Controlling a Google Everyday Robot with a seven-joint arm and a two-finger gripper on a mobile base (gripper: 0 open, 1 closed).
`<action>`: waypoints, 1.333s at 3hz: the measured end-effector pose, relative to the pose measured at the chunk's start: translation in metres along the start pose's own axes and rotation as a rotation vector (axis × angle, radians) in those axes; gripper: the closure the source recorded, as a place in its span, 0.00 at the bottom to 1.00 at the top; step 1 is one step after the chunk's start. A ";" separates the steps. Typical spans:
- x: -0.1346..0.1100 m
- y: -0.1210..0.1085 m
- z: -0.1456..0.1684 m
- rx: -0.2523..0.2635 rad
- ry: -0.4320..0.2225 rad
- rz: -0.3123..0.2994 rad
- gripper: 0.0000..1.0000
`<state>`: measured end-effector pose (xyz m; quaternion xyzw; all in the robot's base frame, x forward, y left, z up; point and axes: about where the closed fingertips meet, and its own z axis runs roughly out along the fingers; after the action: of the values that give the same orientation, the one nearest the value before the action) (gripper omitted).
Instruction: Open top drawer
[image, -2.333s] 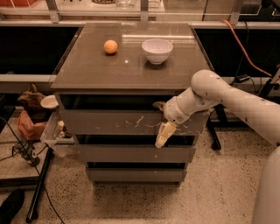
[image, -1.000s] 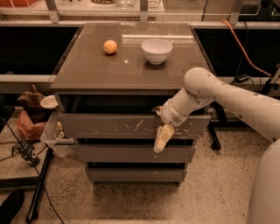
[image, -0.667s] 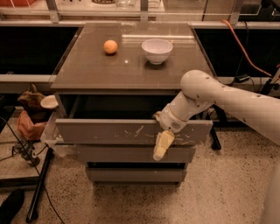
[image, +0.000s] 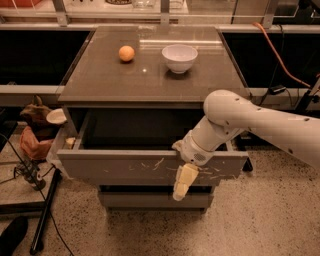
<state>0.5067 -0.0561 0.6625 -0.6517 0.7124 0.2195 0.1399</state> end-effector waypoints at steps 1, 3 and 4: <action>0.001 0.007 0.005 -0.020 0.007 0.005 0.00; -0.001 0.015 0.003 -0.022 0.009 0.018 0.00; -0.001 0.051 0.007 -0.030 0.019 0.040 0.00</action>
Offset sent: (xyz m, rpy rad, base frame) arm -0.0819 -0.0025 -0.0074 -0.0541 0.1078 -0.0304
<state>0.4560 -0.0496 0.6636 -0.6415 0.7232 0.2265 0.1189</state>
